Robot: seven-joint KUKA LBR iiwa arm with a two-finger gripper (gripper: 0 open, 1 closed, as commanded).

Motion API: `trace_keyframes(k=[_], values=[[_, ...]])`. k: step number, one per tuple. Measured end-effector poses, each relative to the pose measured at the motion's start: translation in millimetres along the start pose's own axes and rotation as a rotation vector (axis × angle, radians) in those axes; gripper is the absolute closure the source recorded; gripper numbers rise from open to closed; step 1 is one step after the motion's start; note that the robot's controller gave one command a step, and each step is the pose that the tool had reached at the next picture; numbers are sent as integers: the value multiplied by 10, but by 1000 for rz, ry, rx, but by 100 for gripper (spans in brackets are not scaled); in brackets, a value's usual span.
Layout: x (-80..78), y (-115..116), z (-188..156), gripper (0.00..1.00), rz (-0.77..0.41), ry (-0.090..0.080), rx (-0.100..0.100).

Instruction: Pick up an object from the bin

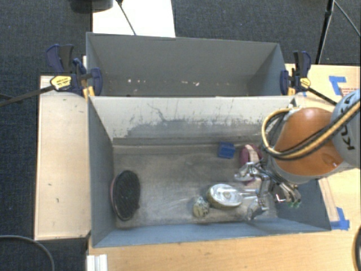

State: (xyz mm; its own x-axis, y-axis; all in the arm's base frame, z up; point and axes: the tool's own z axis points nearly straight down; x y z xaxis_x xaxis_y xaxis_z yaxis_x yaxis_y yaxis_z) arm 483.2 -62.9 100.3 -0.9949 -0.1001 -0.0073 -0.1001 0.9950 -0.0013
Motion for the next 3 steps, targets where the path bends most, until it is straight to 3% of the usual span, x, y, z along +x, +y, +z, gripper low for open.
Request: trace_keyframes(k=[1, 2, 3], values=[[-42, -42, 286, 0, 49, 3, -2], [7, 5, 264, 0, -164, -14, 2], [6, 7, 255, 100, -163, -15, 2]])
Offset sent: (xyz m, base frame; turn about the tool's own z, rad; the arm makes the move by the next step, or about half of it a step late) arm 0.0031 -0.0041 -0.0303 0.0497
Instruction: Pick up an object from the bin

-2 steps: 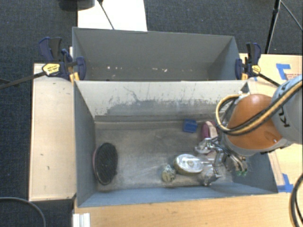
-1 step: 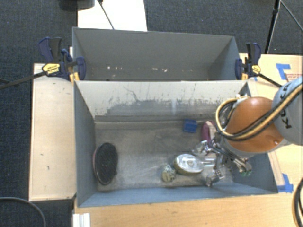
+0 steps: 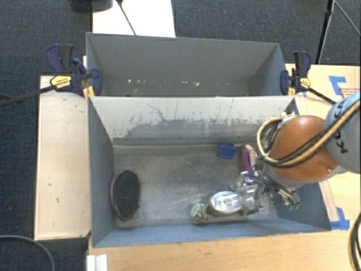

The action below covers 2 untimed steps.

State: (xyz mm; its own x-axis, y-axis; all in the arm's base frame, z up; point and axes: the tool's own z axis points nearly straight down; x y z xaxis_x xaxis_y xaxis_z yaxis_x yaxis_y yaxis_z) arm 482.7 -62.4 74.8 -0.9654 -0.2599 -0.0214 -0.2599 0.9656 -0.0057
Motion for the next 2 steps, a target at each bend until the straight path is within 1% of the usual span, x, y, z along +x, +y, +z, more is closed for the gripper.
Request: trace_keyframes(k=[1, 2], values=[[-43, -12, -983, 100, 4, 12, -2], [-56, -15, -1048, 100, 11, 17, -5]])
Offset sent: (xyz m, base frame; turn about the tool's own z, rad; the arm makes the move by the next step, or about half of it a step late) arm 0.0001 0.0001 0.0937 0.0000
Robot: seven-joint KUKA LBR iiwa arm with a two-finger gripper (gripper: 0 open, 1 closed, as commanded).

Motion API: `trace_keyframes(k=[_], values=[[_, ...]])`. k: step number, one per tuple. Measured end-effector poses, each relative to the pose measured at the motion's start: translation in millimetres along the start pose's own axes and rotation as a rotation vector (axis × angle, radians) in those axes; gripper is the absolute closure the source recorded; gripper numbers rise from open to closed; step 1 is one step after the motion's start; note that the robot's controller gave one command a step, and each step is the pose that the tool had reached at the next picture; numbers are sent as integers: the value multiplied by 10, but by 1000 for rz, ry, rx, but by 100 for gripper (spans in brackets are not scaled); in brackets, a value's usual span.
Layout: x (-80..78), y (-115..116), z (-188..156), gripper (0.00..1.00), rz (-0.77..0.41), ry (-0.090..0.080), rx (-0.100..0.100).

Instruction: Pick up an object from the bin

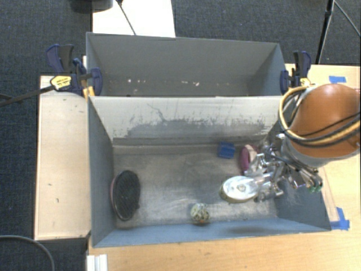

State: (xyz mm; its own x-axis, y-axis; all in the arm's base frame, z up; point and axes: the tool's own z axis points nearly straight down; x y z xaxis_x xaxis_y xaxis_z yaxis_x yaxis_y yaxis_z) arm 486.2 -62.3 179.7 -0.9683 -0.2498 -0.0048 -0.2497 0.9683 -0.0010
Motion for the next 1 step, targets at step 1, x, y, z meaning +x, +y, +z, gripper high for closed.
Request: trace_keyframes(k=[1], values=[[-11, -2, -171, 100, 7, -1, 1]])
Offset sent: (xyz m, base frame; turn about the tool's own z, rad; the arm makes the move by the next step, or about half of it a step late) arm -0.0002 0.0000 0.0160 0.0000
